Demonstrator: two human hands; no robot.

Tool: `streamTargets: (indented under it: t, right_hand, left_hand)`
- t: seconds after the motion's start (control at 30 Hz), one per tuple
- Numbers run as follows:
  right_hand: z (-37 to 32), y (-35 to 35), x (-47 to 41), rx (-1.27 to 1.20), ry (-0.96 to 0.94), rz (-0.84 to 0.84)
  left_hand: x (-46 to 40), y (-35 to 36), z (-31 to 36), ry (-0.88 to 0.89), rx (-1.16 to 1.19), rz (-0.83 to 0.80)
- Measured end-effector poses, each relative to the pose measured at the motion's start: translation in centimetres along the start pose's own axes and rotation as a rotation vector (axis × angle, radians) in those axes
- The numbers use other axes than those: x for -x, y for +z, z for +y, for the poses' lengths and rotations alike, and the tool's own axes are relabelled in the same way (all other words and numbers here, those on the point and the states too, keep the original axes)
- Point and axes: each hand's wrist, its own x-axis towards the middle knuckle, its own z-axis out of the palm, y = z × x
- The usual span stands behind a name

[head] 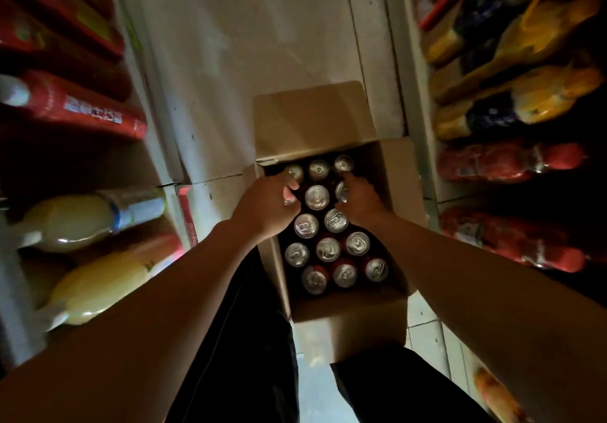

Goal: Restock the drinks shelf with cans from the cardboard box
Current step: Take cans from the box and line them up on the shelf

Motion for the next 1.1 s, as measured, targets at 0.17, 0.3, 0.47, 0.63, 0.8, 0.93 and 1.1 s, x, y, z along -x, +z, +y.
streamTargets:
  t: [0.17, 0.3, 0.47, 0.63, 0.8, 0.93, 1.1]
  right_hand:
    - [0.2, -0.4, 0.0, -0.044, -0.046, 0.066]
    - [-0.8, -4.3, 3.4, -0.153, -0.039, 0.15]
    - [-3.5, -14.9, 12.0, -0.393, -0.117, 0.242]
    - [-6.9, -27.3, 22.6, -0.557, -0.188, 0.317]
    - [-10.2, -39.4, 34.9, -0.603, -0.241, 0.456]
    - [-11.4, -45.9, 42.5, -0.684, -0.306, 0.613]
    - [-11.7, -52.4, 51.4, -0.791, -0.326, 0.93]
  left_hand:
    - [-0.2, 1.1, -1.1, -0.016, 0.035, -0.029]
    - [0.6, -0.3, 1.2, 0.016, 0.029, -0.043]
    - [2.3, -5.2, 9.5, 0.217, 0.07, -0.103]
    - [6.0, -12.3, 21.6, 0.477, -0.036, -0.229]
    - [13.3, -19.5, 34.3, 0.648, -0.04, -0.154]
    - [18.7, -23.5, 43.2, 0.761, 0.063, -0.062]
    - [25.4, -25.8, 54.3, 0.926, 0.139, 0.067]
